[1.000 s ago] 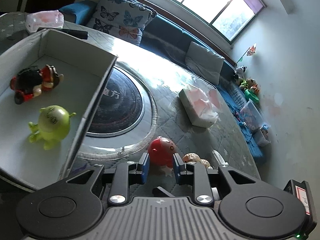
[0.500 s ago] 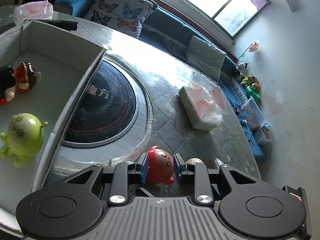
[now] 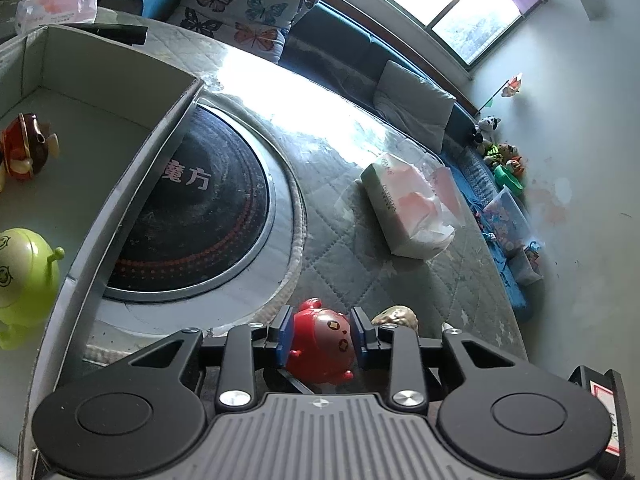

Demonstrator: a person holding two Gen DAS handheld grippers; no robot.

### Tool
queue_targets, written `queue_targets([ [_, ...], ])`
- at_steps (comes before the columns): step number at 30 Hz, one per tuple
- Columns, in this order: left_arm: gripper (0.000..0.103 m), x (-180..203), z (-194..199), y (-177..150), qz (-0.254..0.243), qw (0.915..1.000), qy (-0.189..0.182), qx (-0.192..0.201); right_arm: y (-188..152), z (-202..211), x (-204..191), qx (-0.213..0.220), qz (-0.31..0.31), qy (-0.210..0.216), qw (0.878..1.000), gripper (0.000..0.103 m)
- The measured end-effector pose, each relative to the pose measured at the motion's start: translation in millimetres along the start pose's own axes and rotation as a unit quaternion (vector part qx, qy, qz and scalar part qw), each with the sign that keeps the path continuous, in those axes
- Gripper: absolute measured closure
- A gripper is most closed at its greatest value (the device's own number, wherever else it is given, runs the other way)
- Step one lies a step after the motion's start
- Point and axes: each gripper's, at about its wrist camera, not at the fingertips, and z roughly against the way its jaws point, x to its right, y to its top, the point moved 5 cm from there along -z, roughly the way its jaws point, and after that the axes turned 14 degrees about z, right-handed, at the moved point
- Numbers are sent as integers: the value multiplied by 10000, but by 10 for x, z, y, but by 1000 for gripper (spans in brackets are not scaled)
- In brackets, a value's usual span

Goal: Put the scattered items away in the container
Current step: 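Close the left gripper on the red octopus toy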

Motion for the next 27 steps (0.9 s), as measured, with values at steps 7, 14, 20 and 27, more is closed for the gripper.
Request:
queue_targets([
  [7, 63, 3, -60, -37, -70, 9999, 109, -44, 1, -9, 12, 6, 34, 9, 10000, 32],
  [14, 56, 12, -117, -91, -45, 9998, 103, -179, -2, -18, 40, 42, 18, -30, 10000, 31],
  [20, 56, 3, -109, -104, -54, 9998, 64, -199, -2, -26, 30, -15, 94, -108, 9999, 36],
  [27, 56, 11, -64, -171, -134, 9997, 40, -200, -35, 35, -6, -4, 103, -119, 9999, 37],
])
